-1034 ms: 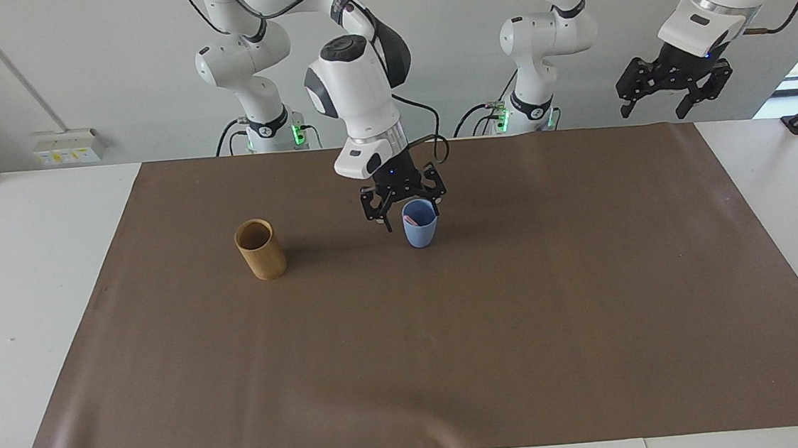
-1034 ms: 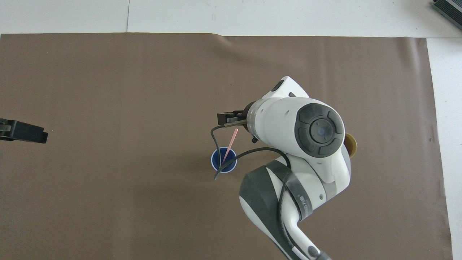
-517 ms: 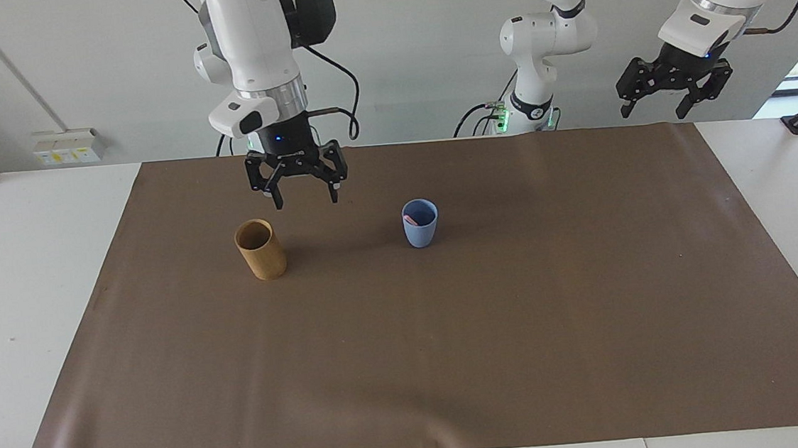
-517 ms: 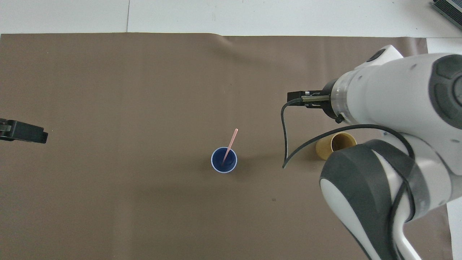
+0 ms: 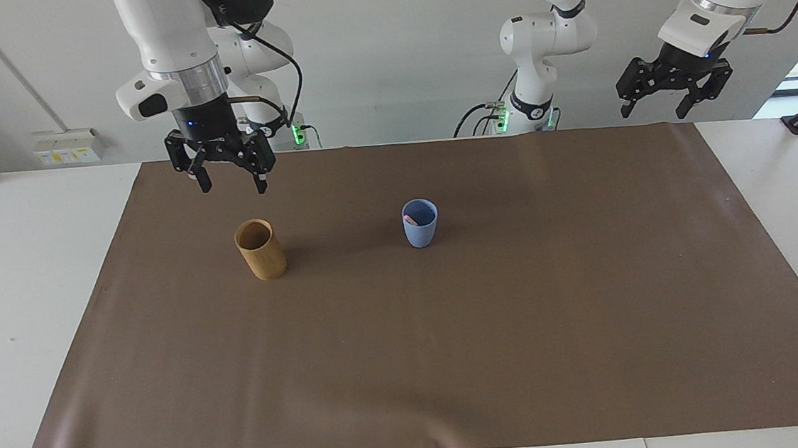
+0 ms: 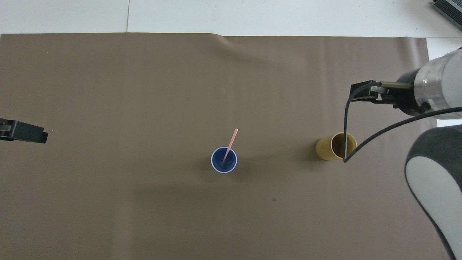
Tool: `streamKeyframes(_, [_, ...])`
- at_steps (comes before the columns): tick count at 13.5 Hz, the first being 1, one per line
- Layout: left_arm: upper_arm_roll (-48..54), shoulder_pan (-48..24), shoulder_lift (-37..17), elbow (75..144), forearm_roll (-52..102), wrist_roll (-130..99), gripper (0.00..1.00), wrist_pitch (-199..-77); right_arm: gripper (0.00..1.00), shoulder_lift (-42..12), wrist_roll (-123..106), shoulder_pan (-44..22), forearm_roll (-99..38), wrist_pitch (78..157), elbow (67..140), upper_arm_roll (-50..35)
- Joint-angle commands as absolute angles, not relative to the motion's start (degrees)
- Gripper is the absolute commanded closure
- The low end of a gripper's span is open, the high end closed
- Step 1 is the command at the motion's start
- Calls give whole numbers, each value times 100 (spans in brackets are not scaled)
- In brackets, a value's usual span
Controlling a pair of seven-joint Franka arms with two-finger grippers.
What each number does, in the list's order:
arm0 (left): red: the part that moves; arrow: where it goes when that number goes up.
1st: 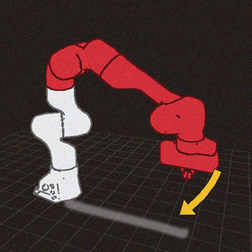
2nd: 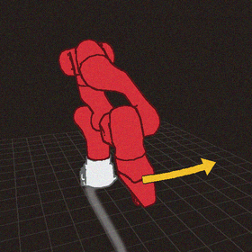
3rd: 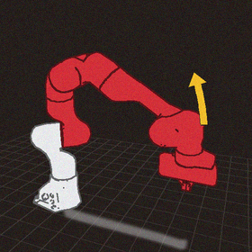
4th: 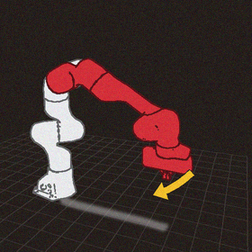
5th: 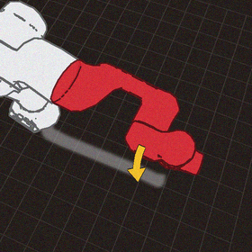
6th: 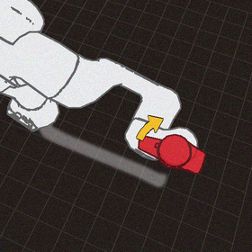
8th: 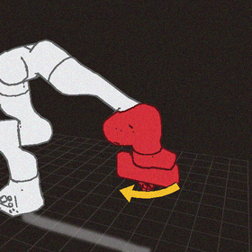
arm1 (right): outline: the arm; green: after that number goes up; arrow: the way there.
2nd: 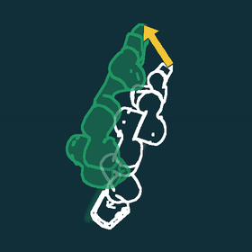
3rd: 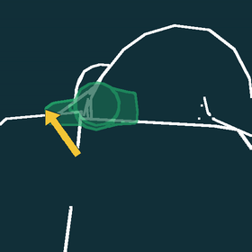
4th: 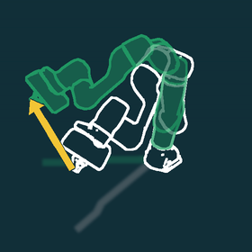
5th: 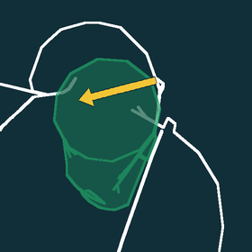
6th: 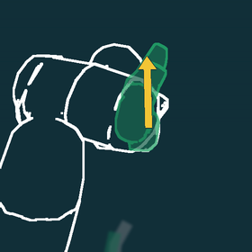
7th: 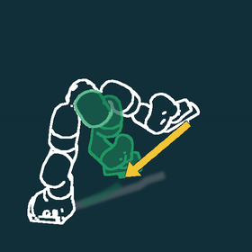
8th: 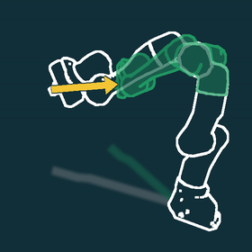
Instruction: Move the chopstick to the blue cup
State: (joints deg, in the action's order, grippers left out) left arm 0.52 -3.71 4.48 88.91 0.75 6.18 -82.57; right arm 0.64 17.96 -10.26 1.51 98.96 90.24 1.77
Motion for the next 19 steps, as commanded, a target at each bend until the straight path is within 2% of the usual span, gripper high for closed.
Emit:
streamKeyframes(1, [105,-281,580,9044,132,589,0,-8235,0,333,1294,-599,246,9423,9061,88])
streamKeyframes(6, [105,-281,580,9044,132,589,0,-8235,0,527,826,-106,194,8799,9201,97])
streamKeyframes(13, [105,-281,580,9044,132,580,0,-8235,0,791,281,149,132,8789,9597,97])
streamKeyframes(19, [105,-290,580,9053,141,563,0,-8288,0,712,264,132,114,8815,9458,62])
